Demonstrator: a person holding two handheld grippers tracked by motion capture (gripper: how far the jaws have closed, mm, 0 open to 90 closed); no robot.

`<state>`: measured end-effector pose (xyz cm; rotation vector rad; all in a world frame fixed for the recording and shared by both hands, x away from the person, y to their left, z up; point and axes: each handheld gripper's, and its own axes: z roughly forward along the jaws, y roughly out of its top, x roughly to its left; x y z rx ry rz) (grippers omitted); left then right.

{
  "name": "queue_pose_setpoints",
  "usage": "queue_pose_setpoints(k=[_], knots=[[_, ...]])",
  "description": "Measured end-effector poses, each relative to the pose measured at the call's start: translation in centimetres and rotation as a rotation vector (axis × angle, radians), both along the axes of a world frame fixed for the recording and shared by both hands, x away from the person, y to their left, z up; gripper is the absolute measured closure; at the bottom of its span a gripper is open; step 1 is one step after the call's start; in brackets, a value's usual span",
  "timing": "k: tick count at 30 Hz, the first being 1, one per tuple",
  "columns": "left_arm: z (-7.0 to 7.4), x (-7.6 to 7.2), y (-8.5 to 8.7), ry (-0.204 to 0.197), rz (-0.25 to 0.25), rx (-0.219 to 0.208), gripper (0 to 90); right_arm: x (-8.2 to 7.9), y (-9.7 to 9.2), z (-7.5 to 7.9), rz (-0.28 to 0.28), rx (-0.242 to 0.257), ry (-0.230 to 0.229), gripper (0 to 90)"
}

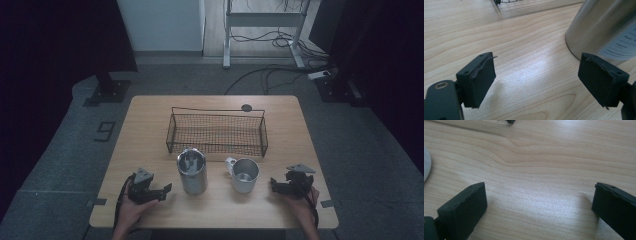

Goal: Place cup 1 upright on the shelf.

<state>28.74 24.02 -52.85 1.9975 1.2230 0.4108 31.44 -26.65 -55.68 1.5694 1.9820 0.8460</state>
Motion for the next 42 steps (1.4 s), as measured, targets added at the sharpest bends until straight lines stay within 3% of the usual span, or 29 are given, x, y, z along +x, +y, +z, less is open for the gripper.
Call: queue_pose_setpoints(k=[6, 10, 17, 24, 34, 39, 42], knots=[[0.0, -0.1, -0.2, -0.002, -0.002, 0.008, 14.5, 0.0, -0.1, 0.0, -0.010, 0.001, 0.001, 0.0], [0.4, -0.2, 0.0, -0.011, -0.001, -0.015, 14.5, -0.1, -0.3, 0.0, -0.015, 0.000, -0.001, 0.0], [0.8, -0.4, 0.6, -0.024, 0.018, -0.018, 14.5, -0.1, -0.3, 0.0, -0.011, 0.001, -0.001, 0.0], [2.3, -1.1, 0.7, -0.072, 0.033, -0.051, 14.5, 0.0, -0.4, 0.0, -0.009, 0.003, -0.002, 0.3], [4.4, -2.2, -0.3, -0.125, -0.026, -0.091, 14.4, -0.1, -0.4, 0.0, -0.021, 0.004, -0.005, 1.5], [5.1, -2.6, -0.8, -0.120, -0.046, -0.100, 14.0, -0.1, -0.4, 0.0, -0.023, 0.005, -0.006, 1.8], [5.5, -3.0, -1.2, -0.137, -0.063, -0.097, 13.5, -0.1, -0.4, 0.0, -0.023, 0.005, -0.006, 1.8]])
